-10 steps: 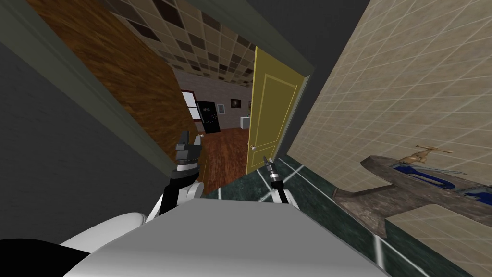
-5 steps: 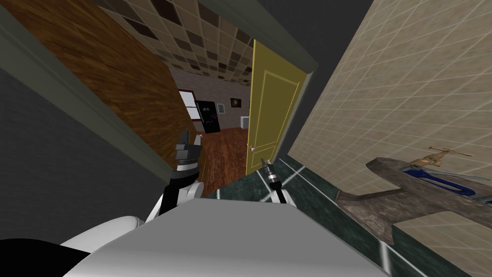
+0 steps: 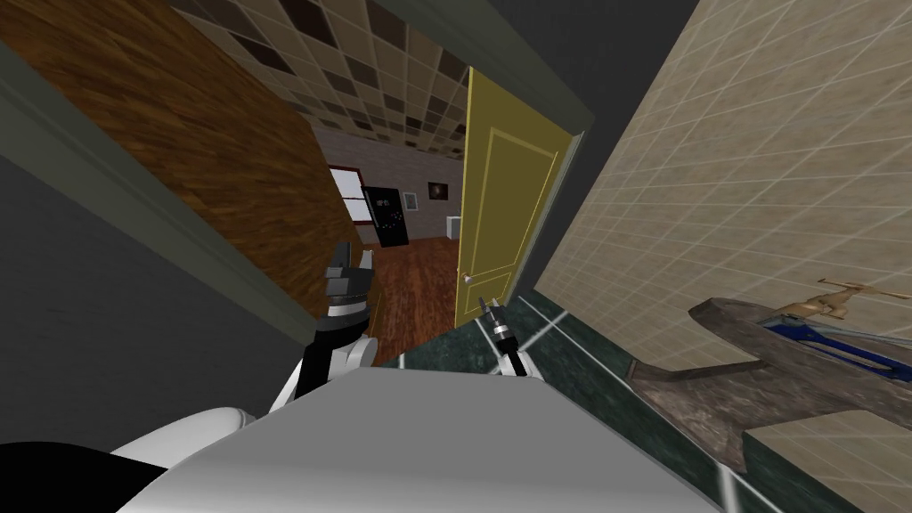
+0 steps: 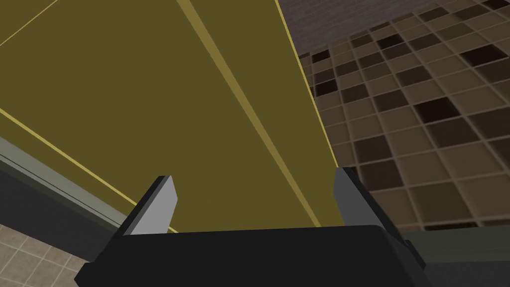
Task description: Push the door open
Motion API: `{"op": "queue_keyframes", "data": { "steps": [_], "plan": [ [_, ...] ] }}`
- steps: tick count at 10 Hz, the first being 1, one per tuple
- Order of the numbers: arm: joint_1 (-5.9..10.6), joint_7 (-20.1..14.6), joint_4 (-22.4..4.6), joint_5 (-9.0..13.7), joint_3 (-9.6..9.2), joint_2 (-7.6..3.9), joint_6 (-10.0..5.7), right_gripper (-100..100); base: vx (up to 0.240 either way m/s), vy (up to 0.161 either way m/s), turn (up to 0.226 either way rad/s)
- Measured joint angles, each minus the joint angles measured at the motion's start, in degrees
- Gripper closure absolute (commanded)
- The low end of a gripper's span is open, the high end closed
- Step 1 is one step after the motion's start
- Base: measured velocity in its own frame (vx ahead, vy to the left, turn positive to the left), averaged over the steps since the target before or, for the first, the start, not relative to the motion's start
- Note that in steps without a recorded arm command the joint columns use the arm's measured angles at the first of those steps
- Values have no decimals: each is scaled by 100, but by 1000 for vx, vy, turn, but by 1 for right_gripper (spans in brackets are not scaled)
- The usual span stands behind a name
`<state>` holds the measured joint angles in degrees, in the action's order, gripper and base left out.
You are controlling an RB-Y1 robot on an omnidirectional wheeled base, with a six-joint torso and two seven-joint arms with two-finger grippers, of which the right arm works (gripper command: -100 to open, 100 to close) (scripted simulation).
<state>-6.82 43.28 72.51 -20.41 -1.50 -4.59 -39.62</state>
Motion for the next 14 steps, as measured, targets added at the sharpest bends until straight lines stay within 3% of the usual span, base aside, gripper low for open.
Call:
{"op": "queue_keyframes", "data": {
  "steps": [14],
  "plan": [
    [735, 1626, -2075, -463, -160, 8, -638, -100, 76, -40, 18]
  ]
}}
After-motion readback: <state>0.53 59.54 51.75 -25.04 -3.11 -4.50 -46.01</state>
